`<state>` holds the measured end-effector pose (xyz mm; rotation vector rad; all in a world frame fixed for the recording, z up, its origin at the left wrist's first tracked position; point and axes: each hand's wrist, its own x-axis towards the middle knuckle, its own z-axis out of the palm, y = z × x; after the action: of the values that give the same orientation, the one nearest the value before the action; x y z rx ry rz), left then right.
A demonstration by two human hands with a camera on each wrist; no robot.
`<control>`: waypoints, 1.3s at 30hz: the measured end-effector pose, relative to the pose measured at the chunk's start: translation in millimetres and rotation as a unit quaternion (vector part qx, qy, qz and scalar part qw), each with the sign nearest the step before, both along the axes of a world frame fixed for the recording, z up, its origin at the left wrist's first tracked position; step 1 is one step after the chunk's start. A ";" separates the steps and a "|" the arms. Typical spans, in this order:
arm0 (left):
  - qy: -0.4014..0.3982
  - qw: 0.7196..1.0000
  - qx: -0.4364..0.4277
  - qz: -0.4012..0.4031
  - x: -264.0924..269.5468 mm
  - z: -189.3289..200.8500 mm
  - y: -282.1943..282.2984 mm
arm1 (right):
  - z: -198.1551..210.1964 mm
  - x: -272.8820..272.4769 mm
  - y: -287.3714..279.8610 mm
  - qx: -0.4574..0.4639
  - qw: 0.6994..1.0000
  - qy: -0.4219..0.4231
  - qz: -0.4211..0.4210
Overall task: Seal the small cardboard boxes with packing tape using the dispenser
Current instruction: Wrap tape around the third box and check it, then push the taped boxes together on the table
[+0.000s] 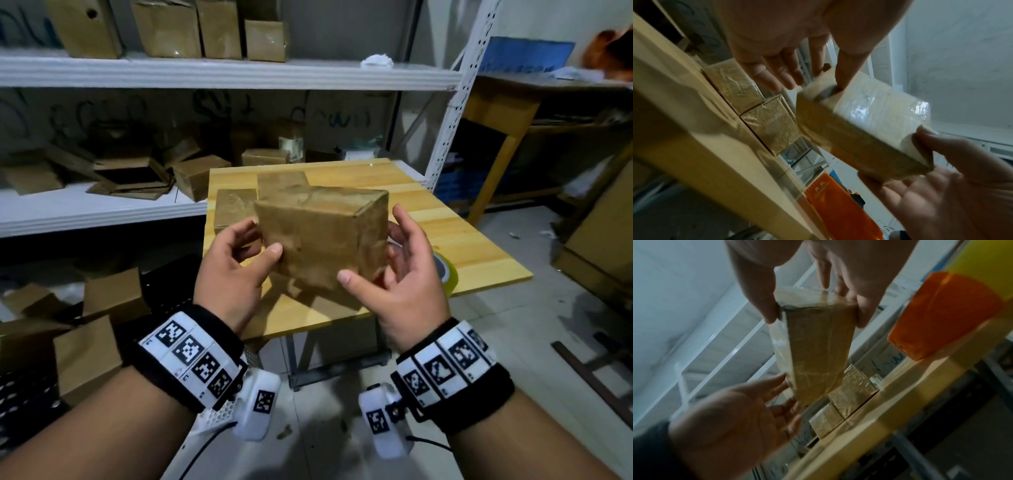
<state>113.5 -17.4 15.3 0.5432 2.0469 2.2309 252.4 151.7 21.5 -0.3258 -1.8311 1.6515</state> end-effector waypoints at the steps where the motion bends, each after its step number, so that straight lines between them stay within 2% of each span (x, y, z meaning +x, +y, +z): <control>1: 0.004 1.000 -0.001 0.005 -0.2 -0.9 -0.4 | -3.3 1.0 1.2 0.032 0.999 -0.004 0.000; 6: -0.017 0.999 0.027 -0.004 7.3 14.5 1.0 | -10.2 4.8 8.1 0.124 0.992 0.000 -0.020; 10: -0.076 0.994 0.059 -0.051 12.8 28.6 4.1 | -7.5 6.0 13.4 0.219 0.974 0.032 -0.045; 12: -0.070 0.994 0.048 -0.065 11.4 28.6 5.5 | -5.8 7.1 14.5 0.232 0.971 0.030 -0.050; 16: 0.044 0.994 -0.068 -0.067 4.2 29.6 9.7 | -6.4 6.7 17.1 0.228 0.970 0.042 -0.073; 20: 0.083 0.967 -0.183 -0.158 -6.2 57.3 25.0 | -7.5 3.4 22.5 0.239 0.965 0.053 -0.093; 24: 0.091 0.942 -0.234 -0.223 -17.5 85.7 45.1 | -5.5 -1.8 26.5 0.211 0.971 0.070 -0.092; 26: 0.113 0.935 -0.260 -0.211 -24.2 97.2 53.4 | -2.4 -4.3 30.9 0.201 0.974 0.068 -0.082; 29: 0.156 0.934 -0.284 -0.152 -41.2 113.3 68.2 | 1.9 -6.8 39.5 0.168 0.983 0.039 -0.057; 33: 0.159 0.936 -0.284 -0.133 -74.6 139.6 94.8 | 3.1 -13.2 45.1 0.039 0.993 0.077 -0.077; 39: 0.198 0.893 -0.383 -0.132 -112.7 146.4 135.6 | 9.4 -23.3 52.0 -0.058 0.989 0.077 -0.113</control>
<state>0.8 118.2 161.8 1.1393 2.5843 1.0683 229.1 203.7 30.9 -0.4276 -1.5289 1.5819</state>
